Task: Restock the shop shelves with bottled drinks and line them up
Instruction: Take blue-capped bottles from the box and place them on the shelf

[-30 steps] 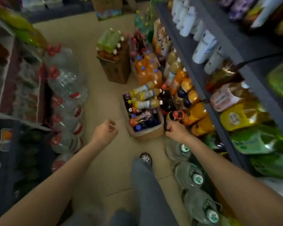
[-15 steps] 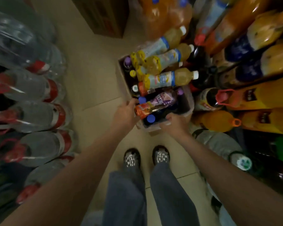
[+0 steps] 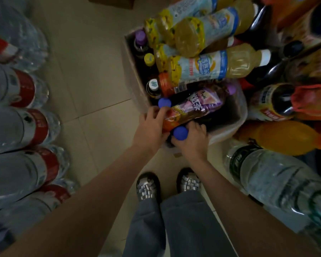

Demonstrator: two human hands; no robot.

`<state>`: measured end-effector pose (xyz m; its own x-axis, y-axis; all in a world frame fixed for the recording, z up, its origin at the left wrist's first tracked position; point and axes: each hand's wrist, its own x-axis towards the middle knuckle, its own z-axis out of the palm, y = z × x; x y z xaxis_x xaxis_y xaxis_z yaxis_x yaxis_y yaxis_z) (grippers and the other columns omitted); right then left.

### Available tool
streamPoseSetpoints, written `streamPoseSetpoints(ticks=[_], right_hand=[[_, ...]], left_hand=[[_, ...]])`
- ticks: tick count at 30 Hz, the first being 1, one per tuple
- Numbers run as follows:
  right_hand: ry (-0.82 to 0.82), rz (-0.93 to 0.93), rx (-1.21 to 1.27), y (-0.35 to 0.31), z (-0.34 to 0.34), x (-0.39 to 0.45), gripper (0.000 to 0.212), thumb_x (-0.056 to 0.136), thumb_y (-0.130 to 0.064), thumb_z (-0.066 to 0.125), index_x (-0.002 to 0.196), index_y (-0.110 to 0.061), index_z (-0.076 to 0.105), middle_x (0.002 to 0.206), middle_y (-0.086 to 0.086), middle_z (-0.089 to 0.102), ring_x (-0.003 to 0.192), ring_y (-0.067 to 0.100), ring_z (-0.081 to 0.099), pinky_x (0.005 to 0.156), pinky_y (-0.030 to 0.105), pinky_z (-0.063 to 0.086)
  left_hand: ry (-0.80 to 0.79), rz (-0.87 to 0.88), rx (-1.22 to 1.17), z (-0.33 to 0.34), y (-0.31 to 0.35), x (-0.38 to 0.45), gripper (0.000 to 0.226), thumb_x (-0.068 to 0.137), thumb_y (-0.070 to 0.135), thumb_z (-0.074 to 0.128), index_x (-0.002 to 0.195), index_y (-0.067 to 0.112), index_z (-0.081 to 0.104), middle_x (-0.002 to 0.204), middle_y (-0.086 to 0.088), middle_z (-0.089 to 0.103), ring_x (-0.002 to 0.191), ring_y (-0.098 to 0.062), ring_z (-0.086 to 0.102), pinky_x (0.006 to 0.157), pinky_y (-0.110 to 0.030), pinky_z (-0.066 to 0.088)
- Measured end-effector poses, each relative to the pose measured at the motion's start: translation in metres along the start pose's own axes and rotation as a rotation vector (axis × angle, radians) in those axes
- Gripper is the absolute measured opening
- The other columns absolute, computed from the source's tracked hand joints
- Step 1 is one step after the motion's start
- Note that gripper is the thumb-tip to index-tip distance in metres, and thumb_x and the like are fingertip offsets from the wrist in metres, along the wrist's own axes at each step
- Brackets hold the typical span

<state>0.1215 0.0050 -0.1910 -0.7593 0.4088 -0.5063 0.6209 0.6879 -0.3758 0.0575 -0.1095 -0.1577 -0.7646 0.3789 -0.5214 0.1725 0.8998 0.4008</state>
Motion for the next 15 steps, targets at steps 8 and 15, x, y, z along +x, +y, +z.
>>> streamPoseSetpoints(ticks=[8, 15], right_hand=[[0.242, -0.125, 0.228, 0.014, -0.083, -0.037, 0.042, 0.062, -0.030, 0.079, 0.075, -0.011, 0.045, 0.070, -0.013, 0.034, 0.071, 0.019, 0.043, 0.058, 0.026, 0.033], [0.392, -0.293, 0.319, -0.002, -0.132, -0.035, 0.044, 0.064, -0.050, 0.063, 0.074, -0.013, 0.041, 0.071, -0.004, 0.040, 0.063, 0.015, 0.040, 0.056, 0.009, 0.028]], left_hand=[[-0.133, -0.018, -0.093, -0.015, 0.011, 0.027, 0.074, 0.077, 0.017, 0.069, 0.139, 0.016, 0.028, 0.131, -0.015, 0.037, 0.115, -0.035, 0.046, 0.094, -0.036, 0.037], [-0.199, -0.057, -0.003, -0.015, 0.013, 0.033, 0.076, 0.077, 0.019, 0.070, 0.139, 0.016, 0.026, 0.130, -0.017, 0.034, 0.111, -0.039, 0.050, 0.090, -0.041, 0.043]])
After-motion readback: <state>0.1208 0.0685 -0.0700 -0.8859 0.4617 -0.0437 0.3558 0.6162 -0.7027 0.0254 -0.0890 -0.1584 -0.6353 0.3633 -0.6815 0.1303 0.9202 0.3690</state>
